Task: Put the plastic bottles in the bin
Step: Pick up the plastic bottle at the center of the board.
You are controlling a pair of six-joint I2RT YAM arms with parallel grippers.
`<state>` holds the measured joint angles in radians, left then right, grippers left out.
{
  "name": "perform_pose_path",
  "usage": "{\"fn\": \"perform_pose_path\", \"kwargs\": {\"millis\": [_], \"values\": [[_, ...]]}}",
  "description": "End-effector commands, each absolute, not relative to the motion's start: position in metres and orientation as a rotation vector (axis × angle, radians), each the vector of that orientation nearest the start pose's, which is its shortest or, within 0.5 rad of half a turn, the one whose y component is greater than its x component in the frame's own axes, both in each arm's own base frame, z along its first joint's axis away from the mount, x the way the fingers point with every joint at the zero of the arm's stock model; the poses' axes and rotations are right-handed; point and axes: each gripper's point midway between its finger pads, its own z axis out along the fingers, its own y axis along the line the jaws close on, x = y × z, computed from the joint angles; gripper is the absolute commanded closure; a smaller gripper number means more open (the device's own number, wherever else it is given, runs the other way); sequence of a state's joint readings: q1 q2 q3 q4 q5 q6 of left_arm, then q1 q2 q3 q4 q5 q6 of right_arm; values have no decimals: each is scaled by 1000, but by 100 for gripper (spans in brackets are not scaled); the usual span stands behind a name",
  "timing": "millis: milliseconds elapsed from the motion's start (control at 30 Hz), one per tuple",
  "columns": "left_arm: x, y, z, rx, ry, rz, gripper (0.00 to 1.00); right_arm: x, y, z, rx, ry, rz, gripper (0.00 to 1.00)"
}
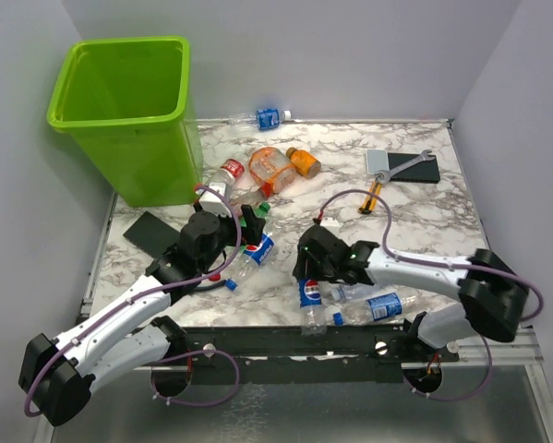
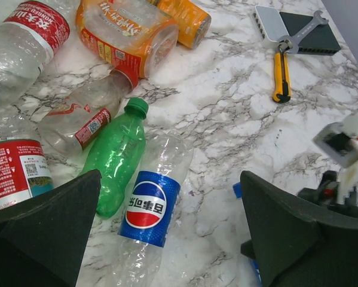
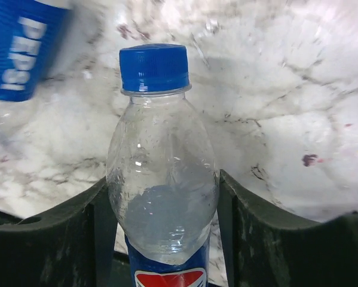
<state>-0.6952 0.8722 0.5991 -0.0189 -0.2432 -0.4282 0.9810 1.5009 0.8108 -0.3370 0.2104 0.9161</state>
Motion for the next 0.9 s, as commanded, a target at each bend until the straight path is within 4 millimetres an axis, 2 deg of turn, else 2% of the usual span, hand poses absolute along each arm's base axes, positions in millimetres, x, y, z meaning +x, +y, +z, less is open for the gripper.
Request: {"fn": "perform_pose_path", "kwargs": {"millis": [0, 100, 167, 200, 300, 433, 567, 867], "values": [[272, -192, 232, -3, 1815, -614, 1, 222, 278, 121, -140, 2282, 538, 55], [270, -209, 274, -39, 1696, -789, 1, 226, 287, 188, -308, 1992, 685, 55], [265, -222, 303, -26, 1616, -918, 1, 217, 294, 227, -435, 1807, 788, 55], [261, -229, 317, -8, 1582, -974, 1, 211, 295, 240, -483, 1739, 821, 55], [248, -248, 348, 90, 1519, -1103, 1, 200, 293, 260, -570, 1626, 851, 57], [236, -269, 372, 202, 1477, -1223, 1, 192, 289, 265, -609, 1575, 867, 58], [223, -290, 374, 323, 1475, -1335, 2, 190, 286, 269, -594, 1545, 881, 59], [216, -322, 330, 449, 1619, -1428, 22, 191, 286, 279, -584, 1514, 878, 60]]}}
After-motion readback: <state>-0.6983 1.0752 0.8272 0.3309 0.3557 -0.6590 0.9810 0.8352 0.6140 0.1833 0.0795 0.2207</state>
